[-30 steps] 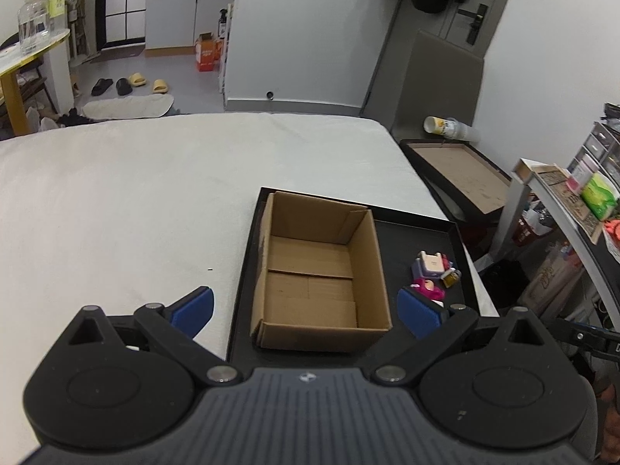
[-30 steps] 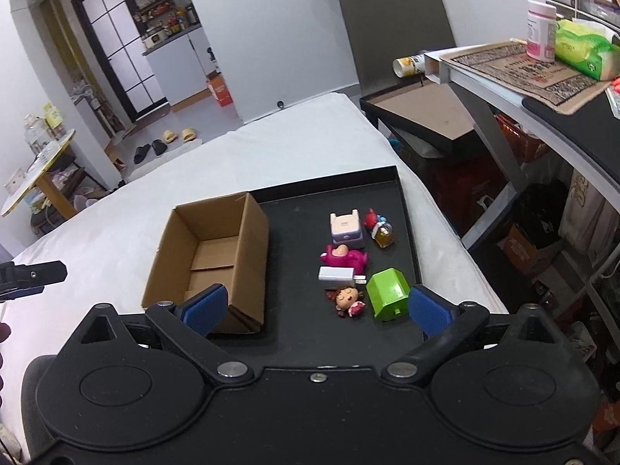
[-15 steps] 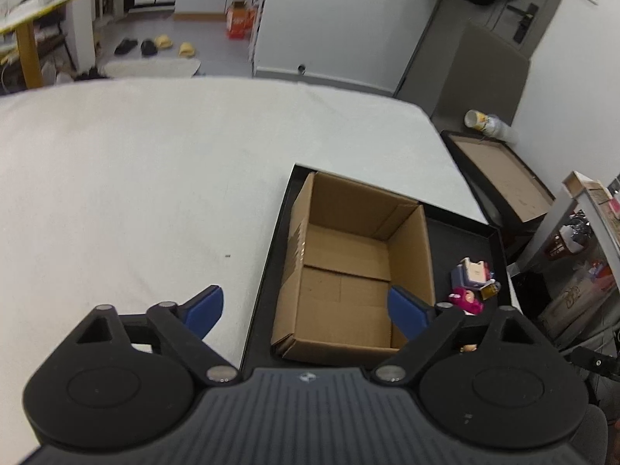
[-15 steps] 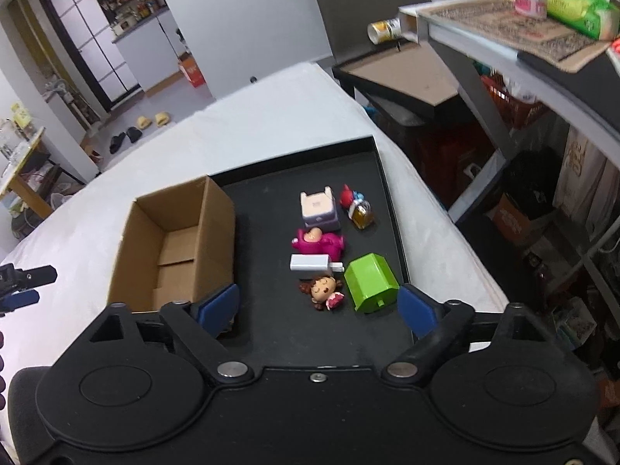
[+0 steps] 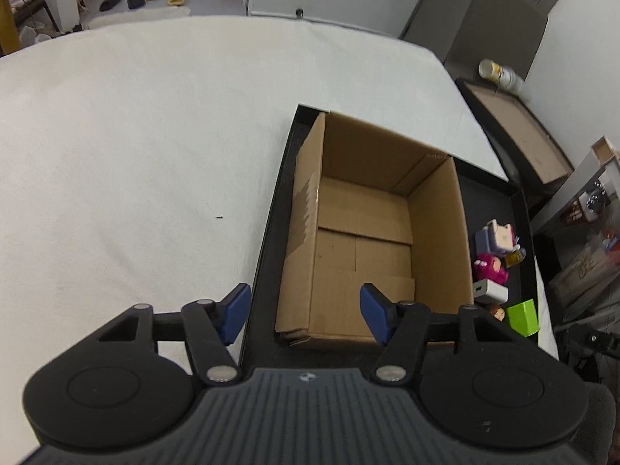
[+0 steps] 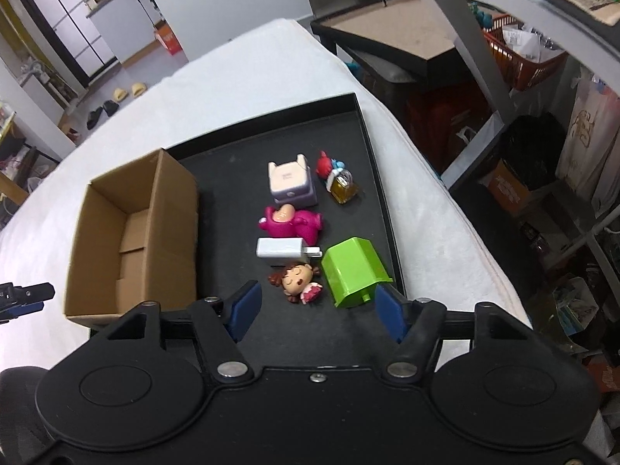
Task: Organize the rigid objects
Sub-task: 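Move the right gripper toward the green hexagonal cup while the left gripper grips the box wall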
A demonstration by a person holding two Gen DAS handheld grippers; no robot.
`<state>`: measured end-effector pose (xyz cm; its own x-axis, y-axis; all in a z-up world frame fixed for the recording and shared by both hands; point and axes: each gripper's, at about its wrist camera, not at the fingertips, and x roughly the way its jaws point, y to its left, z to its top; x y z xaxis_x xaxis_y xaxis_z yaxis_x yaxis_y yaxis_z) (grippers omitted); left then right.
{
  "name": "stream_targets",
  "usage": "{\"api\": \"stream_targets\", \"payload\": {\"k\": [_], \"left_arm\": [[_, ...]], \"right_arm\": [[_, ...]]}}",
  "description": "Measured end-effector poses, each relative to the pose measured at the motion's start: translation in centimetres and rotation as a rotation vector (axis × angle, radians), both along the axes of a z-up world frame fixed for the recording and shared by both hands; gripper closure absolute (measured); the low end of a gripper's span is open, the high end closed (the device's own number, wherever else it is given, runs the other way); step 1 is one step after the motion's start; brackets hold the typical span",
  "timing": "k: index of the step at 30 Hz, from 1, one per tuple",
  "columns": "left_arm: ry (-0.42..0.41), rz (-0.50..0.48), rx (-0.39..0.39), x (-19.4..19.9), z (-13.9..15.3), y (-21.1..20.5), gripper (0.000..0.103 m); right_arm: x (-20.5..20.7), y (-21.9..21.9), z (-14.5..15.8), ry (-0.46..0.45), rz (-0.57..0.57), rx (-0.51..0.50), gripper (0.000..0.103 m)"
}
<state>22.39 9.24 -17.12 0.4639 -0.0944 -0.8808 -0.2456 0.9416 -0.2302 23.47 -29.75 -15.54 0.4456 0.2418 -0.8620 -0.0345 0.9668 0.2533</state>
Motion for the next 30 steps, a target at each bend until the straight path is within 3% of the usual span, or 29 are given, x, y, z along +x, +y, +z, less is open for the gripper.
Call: {"api": "stream_targets", "payload": {"k": [3, 15, 18, 20, 23, 26, 30], "left_arm": [[0.026, -0.018, -0.014, 0.7, -0.9, 0.1, 0.051], [0.097, -0.013, -0.041, 1.9, -3.4, 1.2, 0.060], [0.109, -0.023, -0.058, 2.3, -4.0, 1.0, 0.080], [0.117, -0.038, -0.060, 2.4, -4.3, 0.7, 0.088], [0.130, -0.055, -0.032, 2.6, -4.5, 0.2, 0.090], [0.132, -0.062, -0.024, 2.5, -4.5, 0.0, 0.091], [0.133, -0.086, -0.013, 2.2, -4.5, -0.3, 0.091]], "right_arm": [[1.0, 0.1, -1.1, 0.025, 0.012, -0.018, 0.045], [4.3, 1.1, -4.6, 0.079, 0.056, -0.075, 0.060], [4.7, 1.6, -5.4, 0.083, 0.070, -0.099, 0.060], [4.7, 1.9, -6.0, 0.095, 0.081, -0.106, 0.061], [4.6, 2.4, -6.1, 0.077, 0.099, -0.132, 0.062], [4.6, 2.5, -6.0, 0.078, 0.103, -0.130, 0.069], [4.8, 2.1, -5.9, 0.085, 0.087, -0.111, 0.069]]}}
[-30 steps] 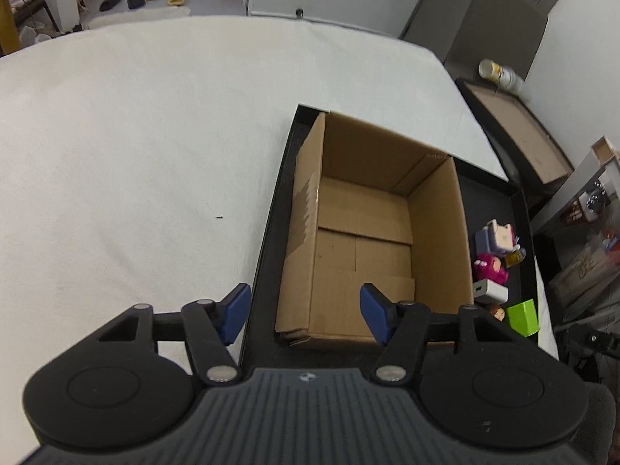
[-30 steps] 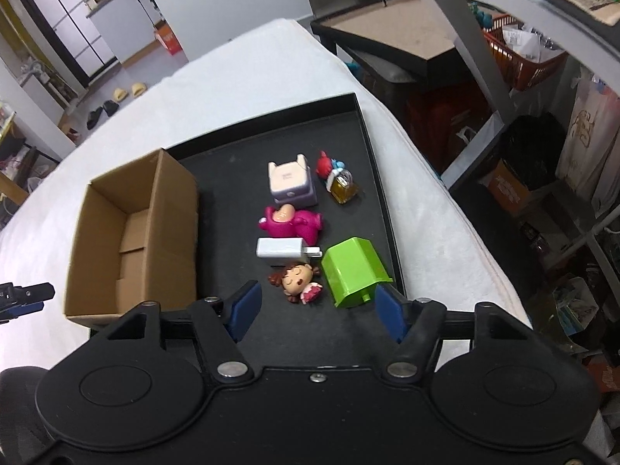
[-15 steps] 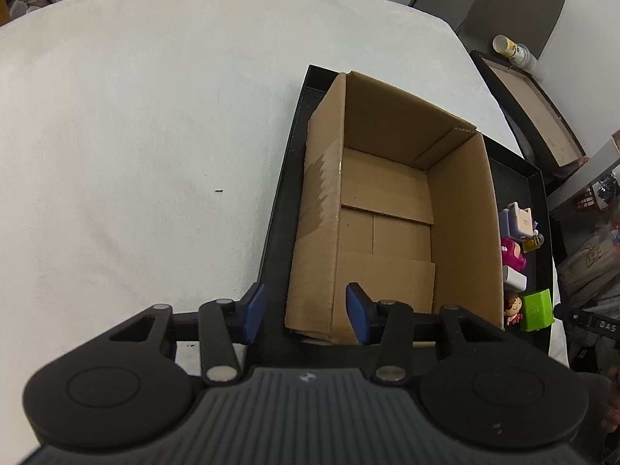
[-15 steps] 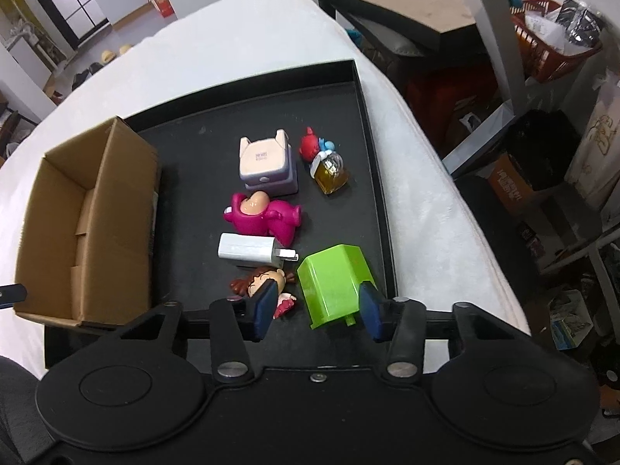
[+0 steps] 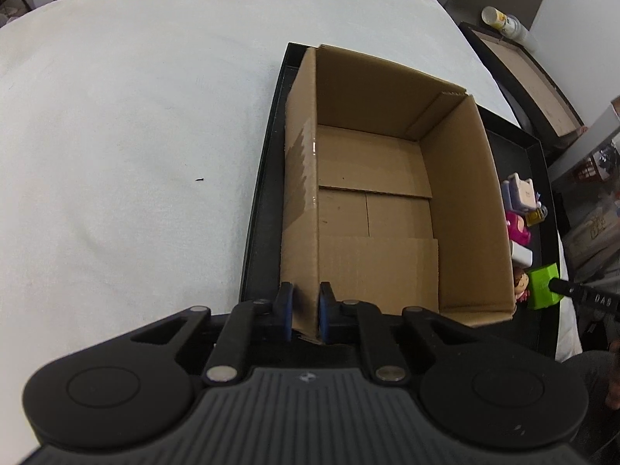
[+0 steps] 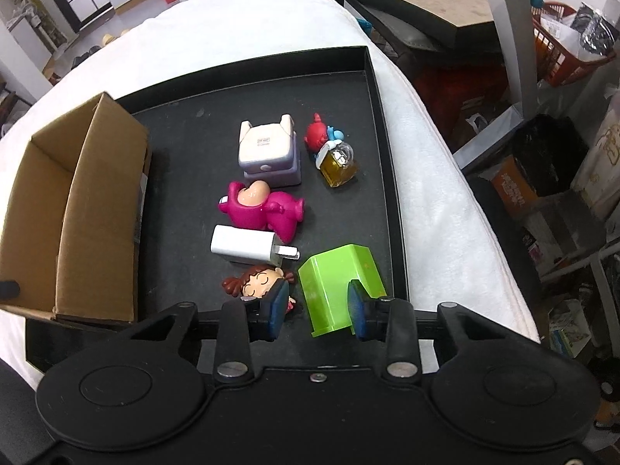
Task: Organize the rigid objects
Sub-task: 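Move the right gripper toward the green hexagonal cup while the left gripper grips the box wall, then close the right gripper on the green hexagonal cup and lift it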
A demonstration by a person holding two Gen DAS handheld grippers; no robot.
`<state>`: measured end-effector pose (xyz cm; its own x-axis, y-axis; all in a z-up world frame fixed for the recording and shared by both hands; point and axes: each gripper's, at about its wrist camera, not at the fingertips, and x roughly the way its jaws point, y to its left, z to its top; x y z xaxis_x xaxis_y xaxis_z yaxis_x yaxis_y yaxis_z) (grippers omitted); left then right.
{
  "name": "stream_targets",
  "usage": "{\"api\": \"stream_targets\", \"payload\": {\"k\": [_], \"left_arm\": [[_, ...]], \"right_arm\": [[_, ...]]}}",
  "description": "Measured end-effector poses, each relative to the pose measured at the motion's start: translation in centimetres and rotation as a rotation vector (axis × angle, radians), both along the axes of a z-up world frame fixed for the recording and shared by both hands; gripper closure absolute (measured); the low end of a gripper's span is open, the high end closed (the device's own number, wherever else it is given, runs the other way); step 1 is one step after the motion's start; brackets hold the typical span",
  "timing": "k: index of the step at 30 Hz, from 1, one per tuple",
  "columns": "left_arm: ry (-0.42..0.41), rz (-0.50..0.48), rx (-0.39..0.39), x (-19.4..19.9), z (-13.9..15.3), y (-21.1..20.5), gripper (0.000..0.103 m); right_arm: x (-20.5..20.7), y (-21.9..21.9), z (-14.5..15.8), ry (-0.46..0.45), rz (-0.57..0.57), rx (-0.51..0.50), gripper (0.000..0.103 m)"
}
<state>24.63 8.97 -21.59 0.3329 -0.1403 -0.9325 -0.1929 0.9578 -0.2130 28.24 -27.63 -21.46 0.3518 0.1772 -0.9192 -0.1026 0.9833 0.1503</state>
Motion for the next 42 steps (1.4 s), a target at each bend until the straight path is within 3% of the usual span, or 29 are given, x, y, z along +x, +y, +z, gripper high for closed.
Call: {"api": "stream_targets", "payload": {"k": [8, 14, 19, 32, 37, 42], "left_arm": [[-0.017, -0.043, 0.017, -0.3, 0.5, -0.4, 0.091], [0.000, -0.050, 0.023, -0.1, 0.5, -0.5, 0.091], [0.017, -0.045, 0.029, -0.3, 0.5, -0.7, 0.091], [0.030, -0.047, 0.058, 0.0, 0.5, -1.2, 0.092], [0.018, -0.047, 0.060, -0.2, 0.6, -1.2, 0.092], [0.015, -0.051, 0.063, -0.4, 0.7, -1.3, 0.092]], "right_arm": [[0.4, -0.9, -0.4, 0.016, -0.021, 0.003, 0.066], [0.2, -1.7, -0.5, 0.047, -0.028, 0.070, 0.073], [0.2, -2.4, -0.9, 0.091, -0.044, 0.129, 0.072], [1.1, -2.7, -3.0, 0.144, -0.049, 0.188, 0.054], [1.6, -3.5, -4.9, 0.208, -0.095, 0.273, 0.055], [1.4, -4.2, -4.8, 0.192, -0.133, 0.319, 0.056]]}}
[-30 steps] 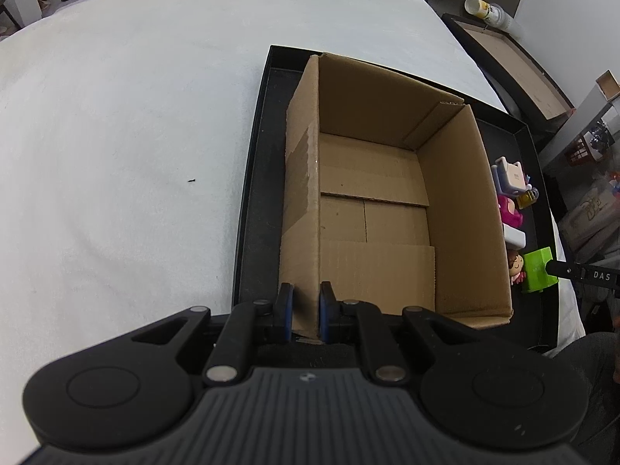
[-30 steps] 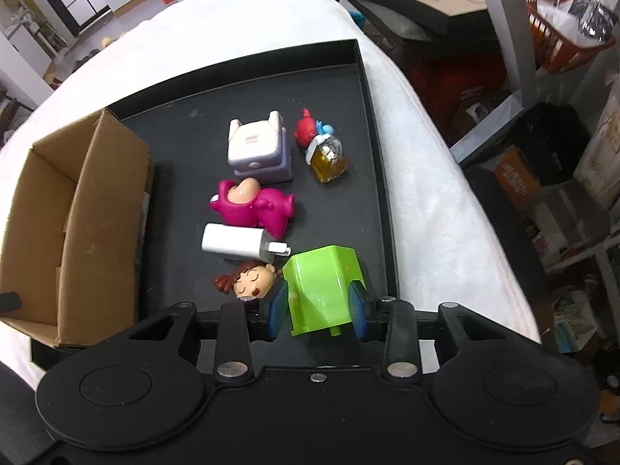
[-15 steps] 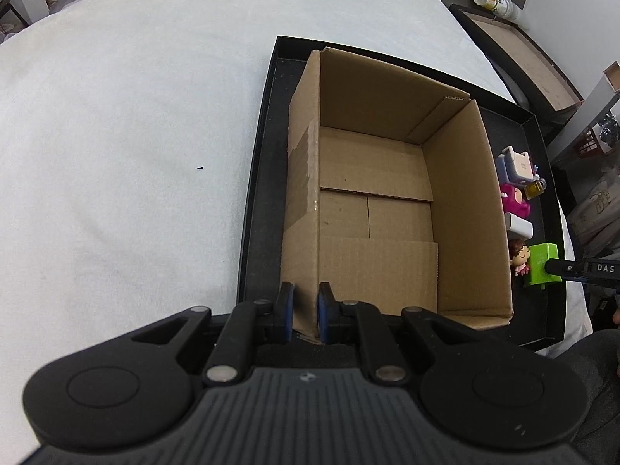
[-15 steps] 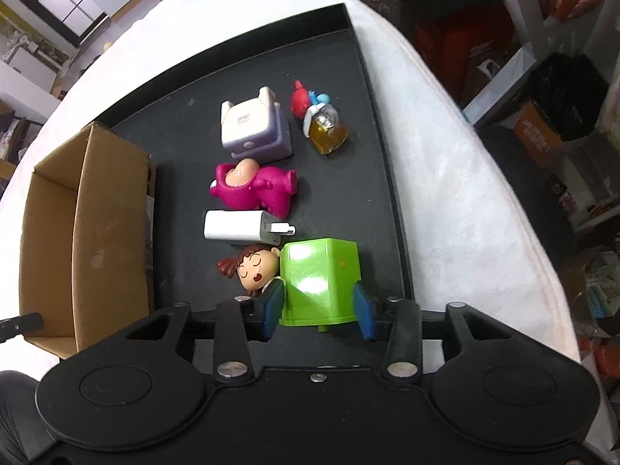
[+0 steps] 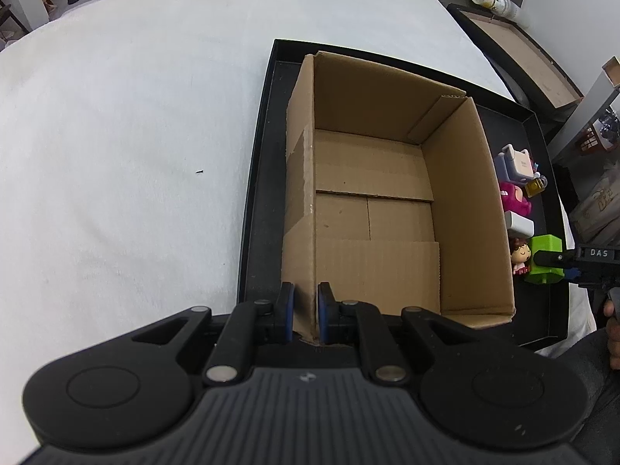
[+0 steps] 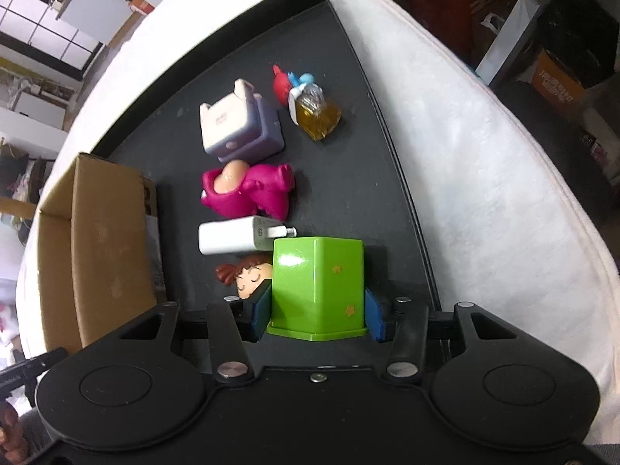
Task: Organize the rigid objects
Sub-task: 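Close the right gripper on the green hexagonal cup and lift it, then carry the green cup over the cardboard box and release it inside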
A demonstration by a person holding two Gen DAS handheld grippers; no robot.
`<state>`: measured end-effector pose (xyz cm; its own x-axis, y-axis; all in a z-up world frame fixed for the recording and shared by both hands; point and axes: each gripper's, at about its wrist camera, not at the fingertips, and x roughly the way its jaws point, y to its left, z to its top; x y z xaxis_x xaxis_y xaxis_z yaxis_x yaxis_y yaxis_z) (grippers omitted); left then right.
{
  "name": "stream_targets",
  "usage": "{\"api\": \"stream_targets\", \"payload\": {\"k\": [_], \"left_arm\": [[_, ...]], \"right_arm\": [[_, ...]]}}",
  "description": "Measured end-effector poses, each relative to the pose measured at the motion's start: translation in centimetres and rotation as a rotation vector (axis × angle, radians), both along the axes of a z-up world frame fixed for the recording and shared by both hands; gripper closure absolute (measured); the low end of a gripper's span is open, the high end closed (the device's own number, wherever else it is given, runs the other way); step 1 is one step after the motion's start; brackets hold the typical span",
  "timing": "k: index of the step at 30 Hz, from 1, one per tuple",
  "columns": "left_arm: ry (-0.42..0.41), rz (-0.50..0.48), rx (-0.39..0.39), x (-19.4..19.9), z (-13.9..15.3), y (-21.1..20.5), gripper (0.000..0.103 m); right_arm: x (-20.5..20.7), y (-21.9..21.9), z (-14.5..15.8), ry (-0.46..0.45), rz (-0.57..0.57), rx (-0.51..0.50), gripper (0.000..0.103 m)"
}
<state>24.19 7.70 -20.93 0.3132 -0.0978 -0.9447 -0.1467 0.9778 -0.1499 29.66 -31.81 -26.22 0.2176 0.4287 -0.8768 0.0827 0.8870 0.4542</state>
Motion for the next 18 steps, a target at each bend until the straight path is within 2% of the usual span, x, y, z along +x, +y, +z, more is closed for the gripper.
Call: {"api": "stream_targets", "payload": {"k": [9, 18], "left_arm": [[0.000, -0.003, -0.008, 0.2, 0.0, 0.2, 0.092], [-0.015, 0.008, -0.049, -0.1, 0.1, 1.0, 0.092]], "right_arm": [[-0.2, 0.3, 2.6, -0.057, 0.032, -0.031, 0.056], [-0.3, 2.1, 5.7, -0.113, 0.088, -0.073, 0.056]]}}
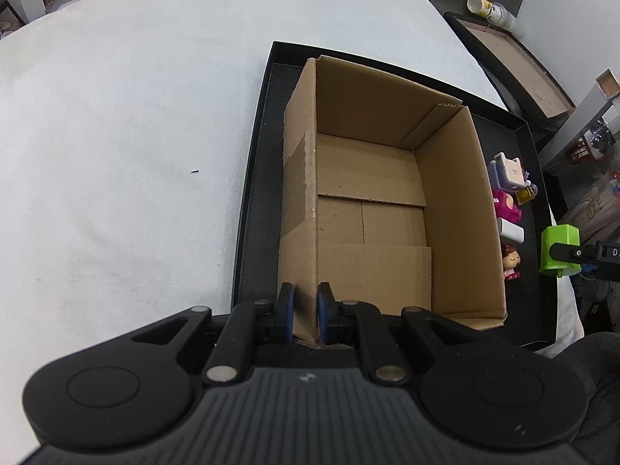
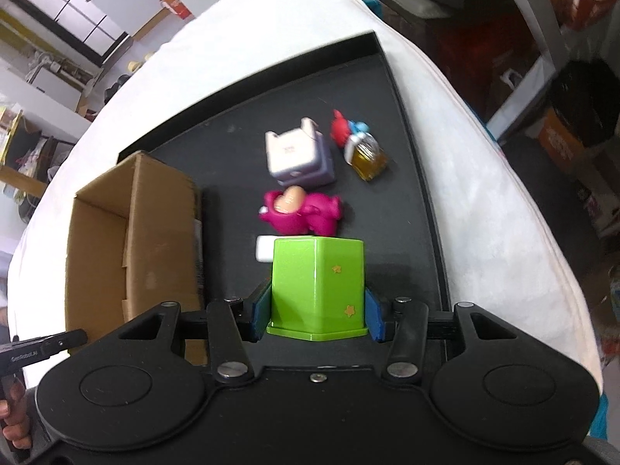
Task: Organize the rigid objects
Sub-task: 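Carry the green cup over the cardboard box and release it inside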
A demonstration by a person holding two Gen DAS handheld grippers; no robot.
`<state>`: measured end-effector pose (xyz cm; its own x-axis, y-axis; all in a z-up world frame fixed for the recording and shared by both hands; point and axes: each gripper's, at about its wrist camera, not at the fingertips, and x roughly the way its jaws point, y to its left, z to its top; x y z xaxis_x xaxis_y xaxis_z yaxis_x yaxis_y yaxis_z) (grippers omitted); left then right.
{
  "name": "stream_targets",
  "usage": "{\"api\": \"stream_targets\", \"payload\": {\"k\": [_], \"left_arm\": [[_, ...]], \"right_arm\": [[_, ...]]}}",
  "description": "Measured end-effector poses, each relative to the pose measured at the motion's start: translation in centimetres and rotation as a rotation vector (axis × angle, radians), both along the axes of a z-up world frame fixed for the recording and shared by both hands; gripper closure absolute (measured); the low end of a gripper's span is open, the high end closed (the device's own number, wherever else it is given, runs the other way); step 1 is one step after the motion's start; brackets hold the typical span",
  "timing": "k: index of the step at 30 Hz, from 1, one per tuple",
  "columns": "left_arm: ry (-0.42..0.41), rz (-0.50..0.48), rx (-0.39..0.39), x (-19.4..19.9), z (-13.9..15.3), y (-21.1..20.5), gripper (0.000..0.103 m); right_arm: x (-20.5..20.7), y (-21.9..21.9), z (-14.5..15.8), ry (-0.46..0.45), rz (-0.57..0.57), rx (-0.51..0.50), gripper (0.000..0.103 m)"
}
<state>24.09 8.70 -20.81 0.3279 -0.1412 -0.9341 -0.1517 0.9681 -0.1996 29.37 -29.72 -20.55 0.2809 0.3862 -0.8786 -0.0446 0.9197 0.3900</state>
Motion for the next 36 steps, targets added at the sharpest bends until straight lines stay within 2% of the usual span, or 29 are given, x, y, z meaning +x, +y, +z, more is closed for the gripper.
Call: {"api": "stream_targets", "payload": {"k": [12, 24, 36], "left_arm": [[-0.016, 0.002, -0.047, -0.4, 0.0, 0.8, 0.091], [-0.028, -0.005, -0.069, -0.6, 0.1, 1.3, 0.092], [-0.037, -0.005, -0.087, -0.8, 0.3, 1.5, 0.092]], "right_arm": [[0.5, 3.7, 4.3, -0.099, 0.058, -0.029, 0.056], [1.3, 8.4, 8.1, -0.193, 0.099, 0.000, 0.056], [2.5, 14.0, 9.7, -0.223, 0.177, 0.002, 0.056]]}}
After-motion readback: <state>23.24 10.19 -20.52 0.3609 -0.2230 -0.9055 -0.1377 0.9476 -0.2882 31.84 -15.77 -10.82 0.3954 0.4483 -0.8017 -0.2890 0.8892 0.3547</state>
